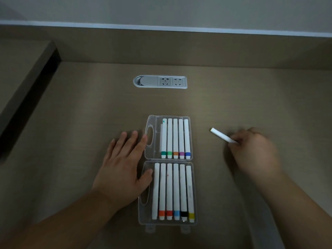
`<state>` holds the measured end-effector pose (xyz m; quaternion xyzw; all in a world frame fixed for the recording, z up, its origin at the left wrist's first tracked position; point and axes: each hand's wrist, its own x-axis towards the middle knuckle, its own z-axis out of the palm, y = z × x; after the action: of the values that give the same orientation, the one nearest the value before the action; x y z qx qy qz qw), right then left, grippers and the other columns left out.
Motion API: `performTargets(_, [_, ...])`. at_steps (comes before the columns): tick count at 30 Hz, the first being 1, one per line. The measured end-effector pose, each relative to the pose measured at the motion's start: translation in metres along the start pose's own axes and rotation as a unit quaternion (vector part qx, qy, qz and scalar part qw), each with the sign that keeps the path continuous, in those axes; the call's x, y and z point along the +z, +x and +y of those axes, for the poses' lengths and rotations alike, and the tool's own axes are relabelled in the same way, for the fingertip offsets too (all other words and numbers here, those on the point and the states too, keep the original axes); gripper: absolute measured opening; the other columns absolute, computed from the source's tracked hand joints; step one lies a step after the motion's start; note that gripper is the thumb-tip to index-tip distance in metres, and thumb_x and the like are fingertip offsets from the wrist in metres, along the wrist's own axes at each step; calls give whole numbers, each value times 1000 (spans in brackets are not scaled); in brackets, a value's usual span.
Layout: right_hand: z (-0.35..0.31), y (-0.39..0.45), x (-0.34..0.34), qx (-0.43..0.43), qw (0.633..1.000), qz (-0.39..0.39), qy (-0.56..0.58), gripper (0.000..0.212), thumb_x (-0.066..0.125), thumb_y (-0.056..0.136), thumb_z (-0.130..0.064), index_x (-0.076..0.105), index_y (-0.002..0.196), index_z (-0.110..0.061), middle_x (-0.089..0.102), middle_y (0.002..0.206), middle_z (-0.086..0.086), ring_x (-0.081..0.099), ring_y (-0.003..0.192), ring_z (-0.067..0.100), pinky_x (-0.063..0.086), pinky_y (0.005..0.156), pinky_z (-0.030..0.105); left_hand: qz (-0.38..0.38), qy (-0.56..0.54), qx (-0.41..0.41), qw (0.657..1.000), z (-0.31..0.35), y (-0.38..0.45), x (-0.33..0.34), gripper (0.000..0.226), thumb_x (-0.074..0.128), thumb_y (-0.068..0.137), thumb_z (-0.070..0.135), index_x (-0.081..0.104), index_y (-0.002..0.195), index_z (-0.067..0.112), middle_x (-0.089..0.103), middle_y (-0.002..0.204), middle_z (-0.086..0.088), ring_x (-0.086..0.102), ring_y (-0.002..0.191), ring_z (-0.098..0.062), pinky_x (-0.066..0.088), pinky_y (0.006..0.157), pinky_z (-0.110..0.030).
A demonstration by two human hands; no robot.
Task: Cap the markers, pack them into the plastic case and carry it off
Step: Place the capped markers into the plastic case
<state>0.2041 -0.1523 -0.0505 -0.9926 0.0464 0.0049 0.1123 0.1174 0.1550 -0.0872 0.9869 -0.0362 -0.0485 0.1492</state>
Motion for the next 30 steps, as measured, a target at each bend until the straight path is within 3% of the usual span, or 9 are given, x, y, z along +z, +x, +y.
performTargets(4, [-27,0,2,20,985,-25,169,5,73,80,-24,76,85,-24,67,83,-2,65,78,23,51,72,32,-8,12,-2,1000,0,-1,-1,88,24,83,72,-18,154,41,-13,166,8,-25,150,-11,-9,123,-40])
performTargets(9, [-84,-2,0,44,917,-148,369,6,74,84,-19,74,79,-18,73,73,2,61,57,9,46,53,13,4,9,1,1000,0,-1,-1,88,28,85,70,-8,158,37,-5,168,6,-19,152,-13,-6,124,-42])
performTargets(12, [-111,-1,4,50,899,-215,379,6,76,83,-20,72,80,-15,66,63,4,58,51,12,52,57,24,5,11,2,1000,0,-1,0,88,29,86,71,-6,158,36,-3,168,4,-17,153,-15,-5,125,-43])
performTargets(17, [-133,6,18,34,912,-225,342,14,78,78,-17,71,80,-5,67,62,15,59,52,20,59,68,44,-6,17,-2,1000,2,-1,-4,90,24,84,74,-13,157,37,-10,168,4,-21,152,-16,-4,125,-45])
performTargets(21, [-141,11,25,4,933,-212,291,18,76,71,-24,67,74,-10,70,76,14,69,71,32,60,70,49,0,14,1,1000,1,-1,-4,89,22,83,74,-14,156,38,-9,168,4,-20,152,-17,-4,125,-45])
performTargets(27, [-146,14,25,-2,932,-247,264,17,74,69,-26,70,73,-11,73,72,10,73,68,30,62,63,47,5,9,9,1000,-1,-2,-2,88,26,85,73,-11,157,38,-7,168,4,-19,152,-16,-5,125,-44])
performTargets(30, [-151,17,25,-5,931,-274,242,24,78,75,-27,70,85,-6,74,75,11,73,69,26,62,67,44,4,10,10,1000,-1,-1,-2,88,24,85,74,-10,157,37,-8,168,4,-19,152,-16,-5,125,-44])
